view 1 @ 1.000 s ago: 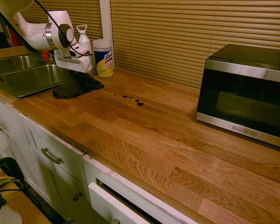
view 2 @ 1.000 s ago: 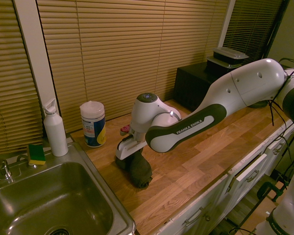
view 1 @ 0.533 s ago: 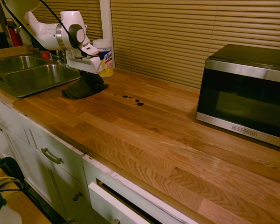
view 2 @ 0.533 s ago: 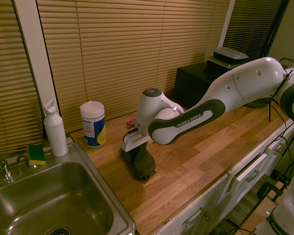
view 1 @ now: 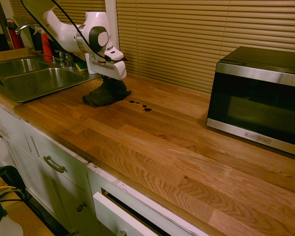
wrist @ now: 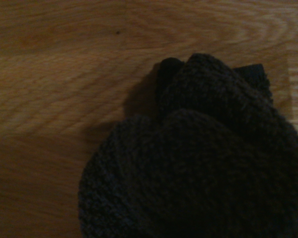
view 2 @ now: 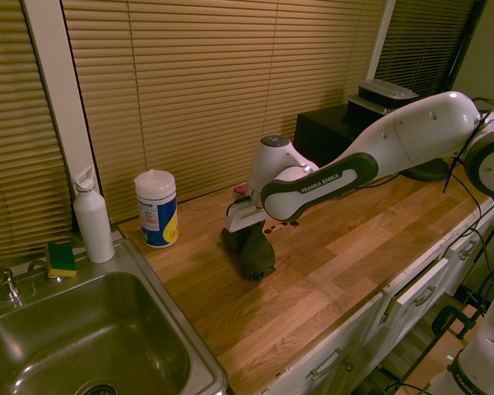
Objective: Clear the spill
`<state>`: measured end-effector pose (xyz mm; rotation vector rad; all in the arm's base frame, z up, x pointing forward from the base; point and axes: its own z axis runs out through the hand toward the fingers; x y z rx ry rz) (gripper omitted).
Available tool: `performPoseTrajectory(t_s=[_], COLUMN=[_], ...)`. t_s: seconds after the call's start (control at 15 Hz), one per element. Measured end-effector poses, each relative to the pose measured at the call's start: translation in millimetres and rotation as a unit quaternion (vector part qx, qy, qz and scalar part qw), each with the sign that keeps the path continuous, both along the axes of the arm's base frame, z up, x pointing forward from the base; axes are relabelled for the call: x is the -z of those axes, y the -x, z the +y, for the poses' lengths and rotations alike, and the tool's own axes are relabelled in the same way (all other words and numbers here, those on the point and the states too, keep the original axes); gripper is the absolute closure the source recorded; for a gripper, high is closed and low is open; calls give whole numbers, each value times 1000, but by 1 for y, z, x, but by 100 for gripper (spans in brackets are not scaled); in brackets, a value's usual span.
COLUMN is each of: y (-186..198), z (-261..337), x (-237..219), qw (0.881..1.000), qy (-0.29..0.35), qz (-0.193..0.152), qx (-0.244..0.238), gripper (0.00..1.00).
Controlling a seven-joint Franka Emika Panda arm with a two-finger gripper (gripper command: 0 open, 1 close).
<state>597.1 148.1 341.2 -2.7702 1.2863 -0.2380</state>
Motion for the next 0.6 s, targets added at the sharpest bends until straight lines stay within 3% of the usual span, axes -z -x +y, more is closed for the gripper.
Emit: performPoseTrajectory(t_s=[0.6], y=[-16], z=[-99], x=[0], qw=[998], qy=[-10], qz=[3], qx=[57], gripper=[100])
